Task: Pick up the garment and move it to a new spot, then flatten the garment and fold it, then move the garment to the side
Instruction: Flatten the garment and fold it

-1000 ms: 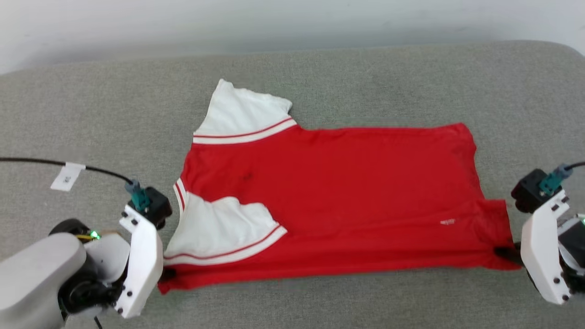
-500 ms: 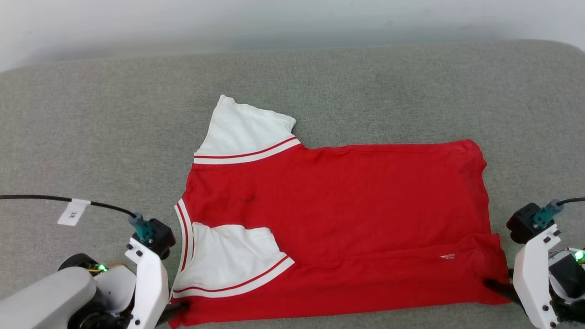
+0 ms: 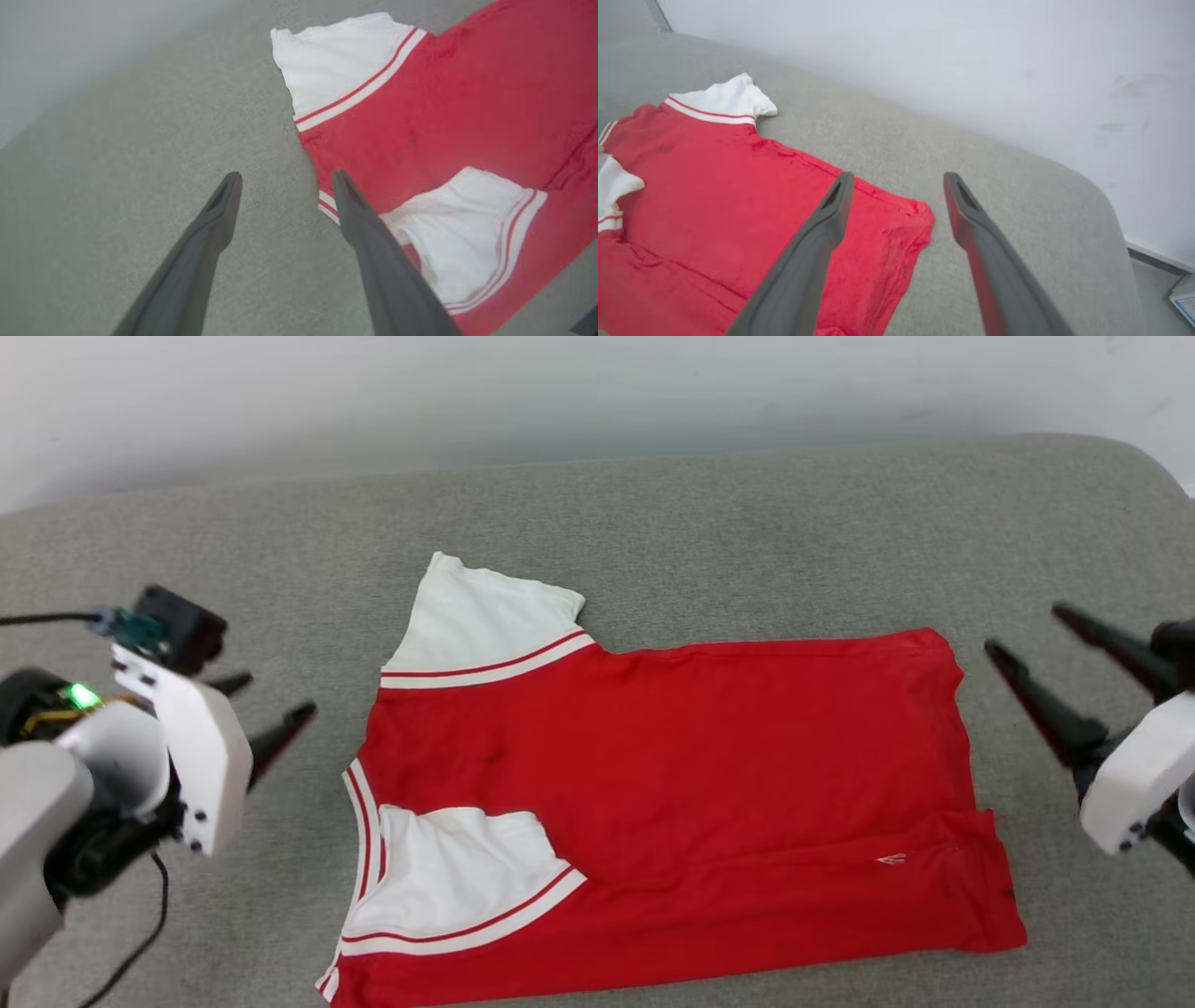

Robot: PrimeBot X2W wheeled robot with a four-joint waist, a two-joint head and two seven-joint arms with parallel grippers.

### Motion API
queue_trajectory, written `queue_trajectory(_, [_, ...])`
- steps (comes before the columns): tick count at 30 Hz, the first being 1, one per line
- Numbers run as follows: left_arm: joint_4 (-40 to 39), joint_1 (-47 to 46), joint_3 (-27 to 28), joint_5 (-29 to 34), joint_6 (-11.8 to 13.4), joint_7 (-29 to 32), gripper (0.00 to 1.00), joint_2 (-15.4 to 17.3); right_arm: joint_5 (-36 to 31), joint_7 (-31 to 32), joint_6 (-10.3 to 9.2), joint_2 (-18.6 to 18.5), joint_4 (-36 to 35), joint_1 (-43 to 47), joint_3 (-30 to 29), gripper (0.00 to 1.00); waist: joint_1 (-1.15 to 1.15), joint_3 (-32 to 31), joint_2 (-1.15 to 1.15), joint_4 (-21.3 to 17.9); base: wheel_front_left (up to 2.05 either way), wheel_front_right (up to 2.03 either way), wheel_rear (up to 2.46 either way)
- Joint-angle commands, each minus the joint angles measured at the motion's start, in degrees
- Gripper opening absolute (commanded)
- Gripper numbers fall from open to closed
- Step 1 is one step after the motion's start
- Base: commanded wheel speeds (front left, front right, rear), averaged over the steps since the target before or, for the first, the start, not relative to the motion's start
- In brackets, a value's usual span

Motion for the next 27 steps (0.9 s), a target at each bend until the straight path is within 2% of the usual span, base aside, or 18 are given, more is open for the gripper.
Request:
queue_trajectory(1, [1.1,-1.5,0.7,1.4,0.7,-1.4,1.00,-0.6,-2.4,-2.5,-0.07,2.3,-0.9,1.2,-2.6,1.00,0.00,0.6,0.00,-0.8,0.00,0.00,0.00])
queue_trajectory(5, [4.4,-4.5,2.0,3.7,1.9,-3.9,1.00,-2.1,-9.1,-8.6,-0.07,9.4,-5.4,4.2,-10.7,1.00,0.00,2.2,0.00,-2.1,0.00,0.00,0.00])
queue_trajectory(6, [4.4,-4.5,2.0,3.7,1.9,-3.9,1.00,-2.1,-9.1,-8.6,-0.07,9.4,-5.4,4.2,-10.7,1.00,0.00,2.2,0.00,-2.1,0.00,0.00,0.00])
queue_trajectory(8, [6.0,-6.6,2.6,4.4,2.0,-4.4,1.00,-2.9,-12.3,-10.9,-0.07,13.0,-8.4,6.4,-14.0,1.00,0.00,3.3,0.00,-2.8,0.00,0.00,0.00])
queue_trajectory(14, [11.3,-14.3,4.0,7.2,3.2,-3.4,1.00,-5.3,-19.4,-17.2,-0.06,24.0,-17.8,13.1,-20.6,1.00,0.00,7.9,0.00,-4.9,0.00,0.00,0.00])
queue_trajectory(15, [13.8,-18.4,4.3,8.1,3.0,-2.1,1.00,-6.9,-21.1,-19.3,-0.07,27.5,-19.7,15.5,-21.5,1.00,0.00,10.2,0.00,-6.0,0.00,0.00,0.00])
queue_trajectory(20, [17.5,-25.0,4.4,6.4,0.8,5.9,1.00,-8.7,-22.0,-20.8,-0.07,30.8,-19.4,16.8,-21.1,1.00,0.00,14.0,0.00,-8.1,0.00,0.00,0.00])
queue_trajectory(27, [20.7,-33.3,2.8,2.3,-1.5,24.1,1.00,-10.7,-22.0,-22.5,-0.07,30.9,-17.1,14.5,-19.2,1.00,0.00,19.9,0.00,-10.6,0.00,0.00,0.00])
